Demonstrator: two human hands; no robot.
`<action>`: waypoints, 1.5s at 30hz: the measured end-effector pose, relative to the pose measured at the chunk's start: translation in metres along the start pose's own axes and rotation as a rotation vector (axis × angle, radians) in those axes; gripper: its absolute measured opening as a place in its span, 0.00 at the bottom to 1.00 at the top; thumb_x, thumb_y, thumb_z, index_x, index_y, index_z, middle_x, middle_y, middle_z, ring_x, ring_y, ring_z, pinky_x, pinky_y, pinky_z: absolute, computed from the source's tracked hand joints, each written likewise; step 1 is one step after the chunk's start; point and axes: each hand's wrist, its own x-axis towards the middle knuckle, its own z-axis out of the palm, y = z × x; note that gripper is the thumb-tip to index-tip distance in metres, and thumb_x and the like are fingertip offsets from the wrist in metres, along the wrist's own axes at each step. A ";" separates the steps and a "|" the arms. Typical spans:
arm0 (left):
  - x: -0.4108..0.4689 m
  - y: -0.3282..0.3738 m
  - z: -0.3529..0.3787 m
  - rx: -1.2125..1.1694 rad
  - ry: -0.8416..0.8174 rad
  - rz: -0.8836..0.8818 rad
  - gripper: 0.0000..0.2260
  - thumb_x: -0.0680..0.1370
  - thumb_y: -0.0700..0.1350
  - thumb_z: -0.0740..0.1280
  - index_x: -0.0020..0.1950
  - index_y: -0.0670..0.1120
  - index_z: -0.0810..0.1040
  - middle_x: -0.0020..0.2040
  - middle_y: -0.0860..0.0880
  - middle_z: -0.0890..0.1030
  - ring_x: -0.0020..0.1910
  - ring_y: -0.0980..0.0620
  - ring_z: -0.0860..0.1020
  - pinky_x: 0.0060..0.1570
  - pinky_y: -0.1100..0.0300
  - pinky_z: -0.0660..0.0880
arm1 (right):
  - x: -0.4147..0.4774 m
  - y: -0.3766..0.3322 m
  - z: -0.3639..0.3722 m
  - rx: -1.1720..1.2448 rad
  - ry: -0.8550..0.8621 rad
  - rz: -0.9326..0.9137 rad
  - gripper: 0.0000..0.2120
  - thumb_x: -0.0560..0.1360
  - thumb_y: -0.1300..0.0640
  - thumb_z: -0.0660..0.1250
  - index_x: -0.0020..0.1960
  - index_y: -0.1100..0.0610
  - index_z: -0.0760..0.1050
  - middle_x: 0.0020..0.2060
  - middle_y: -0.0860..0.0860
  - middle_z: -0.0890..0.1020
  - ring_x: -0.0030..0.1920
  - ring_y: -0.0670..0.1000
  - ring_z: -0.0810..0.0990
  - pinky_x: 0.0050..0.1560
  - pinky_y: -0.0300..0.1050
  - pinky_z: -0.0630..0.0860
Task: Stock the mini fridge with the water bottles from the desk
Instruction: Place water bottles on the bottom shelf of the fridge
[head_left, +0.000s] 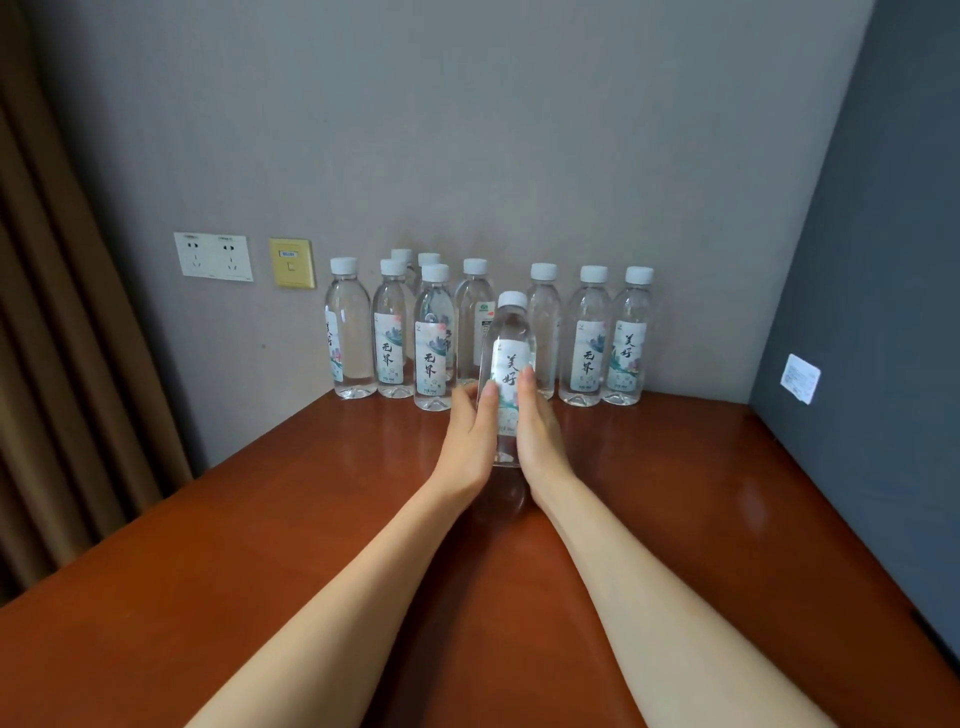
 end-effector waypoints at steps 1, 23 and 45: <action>-0.007 0.001 -0.001 -0.001 -0.004 0.007 0.14 0.84 0.54 0.51 0.63 0.47 0.66 0.64 0.49 0.72 0.61 0.57 0.70 0.54 0.70 0.62 | -0.006 -0.002 -0.001 0.003 0.002 0.009 0.19 0.80 0.37 0.52 0.43 0.46 0.76 0.46 0.45 0.83 0.47 0.42 0.81 0.55 0.43 0.75; -0.158 0.051 0.007 -0.085 -0.017 -0.067 0.16 0.82 0.55 0.57 0.64 0.46 0.71 0.61 0.45 0.76 0.60 0.50 0.76 0.58 0.58 0.72 | -0.165 -0.049 -0.050 -0.009 0.080 0.102 0.23 0.77 0.34 0.55 0.46 0.51 0.78 0.44 0.51 0.85 0.46 0.53 0.84 0.56 0.57 0.79; -0.262 0.098 0.065 0.283 -0.018 0.481 0.18 0.79 0.56 0.58 0.67 0.51 0.71 0.52 0.58 0.76 0.48 0.62 0.76 0.48 0.70 0.72 | -0.253 -0.078 -0.164 -0.125 0.367 -0.237 0.32 0.70 0.31 0.58 0.34 0.63 0.71 0.30 0.57 0.77 0.33 0.50 0.75 0.39 0.55 0.74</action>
